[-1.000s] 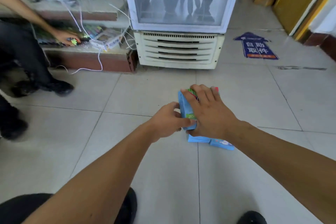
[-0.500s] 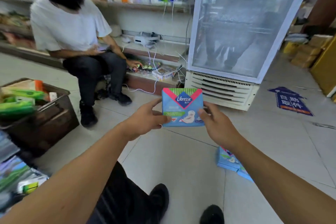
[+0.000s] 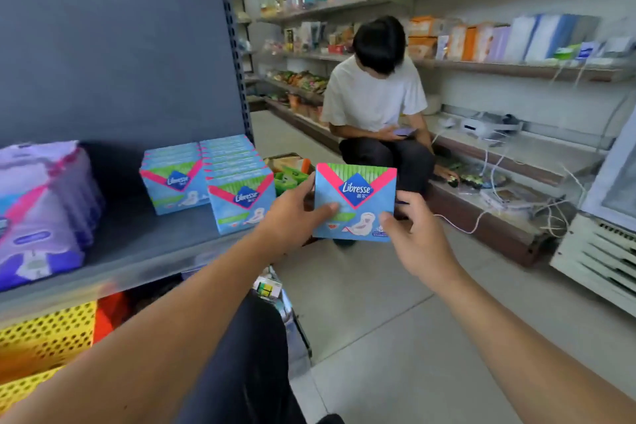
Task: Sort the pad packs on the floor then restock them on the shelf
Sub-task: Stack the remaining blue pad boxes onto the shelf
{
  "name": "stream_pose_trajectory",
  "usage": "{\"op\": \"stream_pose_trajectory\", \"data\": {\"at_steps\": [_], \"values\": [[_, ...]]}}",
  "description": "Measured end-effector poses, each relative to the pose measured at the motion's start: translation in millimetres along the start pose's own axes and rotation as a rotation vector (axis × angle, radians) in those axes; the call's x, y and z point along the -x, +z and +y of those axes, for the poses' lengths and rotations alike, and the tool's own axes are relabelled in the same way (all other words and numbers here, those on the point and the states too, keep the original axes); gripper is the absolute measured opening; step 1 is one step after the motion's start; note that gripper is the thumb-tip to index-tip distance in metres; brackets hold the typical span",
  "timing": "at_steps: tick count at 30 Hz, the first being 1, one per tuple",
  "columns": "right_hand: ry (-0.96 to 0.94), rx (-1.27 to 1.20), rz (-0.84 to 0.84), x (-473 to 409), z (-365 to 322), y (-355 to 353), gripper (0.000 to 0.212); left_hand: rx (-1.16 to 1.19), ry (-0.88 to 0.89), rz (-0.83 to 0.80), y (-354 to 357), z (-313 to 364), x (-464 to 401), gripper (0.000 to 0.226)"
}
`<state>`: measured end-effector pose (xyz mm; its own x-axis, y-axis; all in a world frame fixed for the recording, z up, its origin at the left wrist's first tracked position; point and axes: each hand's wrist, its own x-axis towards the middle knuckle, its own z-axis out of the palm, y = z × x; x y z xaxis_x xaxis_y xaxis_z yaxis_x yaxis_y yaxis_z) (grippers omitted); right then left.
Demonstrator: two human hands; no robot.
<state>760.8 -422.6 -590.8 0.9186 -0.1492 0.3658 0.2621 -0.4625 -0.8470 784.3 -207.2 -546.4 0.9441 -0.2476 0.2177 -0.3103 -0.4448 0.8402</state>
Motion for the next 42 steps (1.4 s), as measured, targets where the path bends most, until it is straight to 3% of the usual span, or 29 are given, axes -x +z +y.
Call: {"op": "stream_pose_trajectory", "data": {"at_steps": [5, 7, 11, 15, 18, 27, 42], "values": [[-0.125, 0.004, -0.151, -9, -57, 71, 0.026, -0.104, -0.07, 0.217, -79, -20, 34, 0.028], [-0.16, 0.024, -0.196, -9, -78, 96, 0.031, -0.115, -0.098, 0.283, -105, -31, 47, 0.034], [-0.221, 0.047, -0.304, -9, -113, 141, 0.036, -0.018, -0.108, 0.403, -148, -57, 73, 0.027], [-0.308, 0.148, -0.39, -13, -138, 176, 0.035, 0.074, -0.167, 0.517, -180, -91, 97, 0.047], [-0.364, 0.218, -0.397, -23, -150, 189, 0.033, 0.079, -0.219, 0.587, -200, -113, 100, 0.047], [-0.524, 0.549, -0.33, -84, -160, 213, 0.04, -0.116, -0.315, 0.619, -215, -165, 58, 0.057], [-0.505, 0.539, -0.34, -137, -153, 238, 0.039, -0.214, -0.341, 0.63, -210, -198, -12, 0.057]]}}
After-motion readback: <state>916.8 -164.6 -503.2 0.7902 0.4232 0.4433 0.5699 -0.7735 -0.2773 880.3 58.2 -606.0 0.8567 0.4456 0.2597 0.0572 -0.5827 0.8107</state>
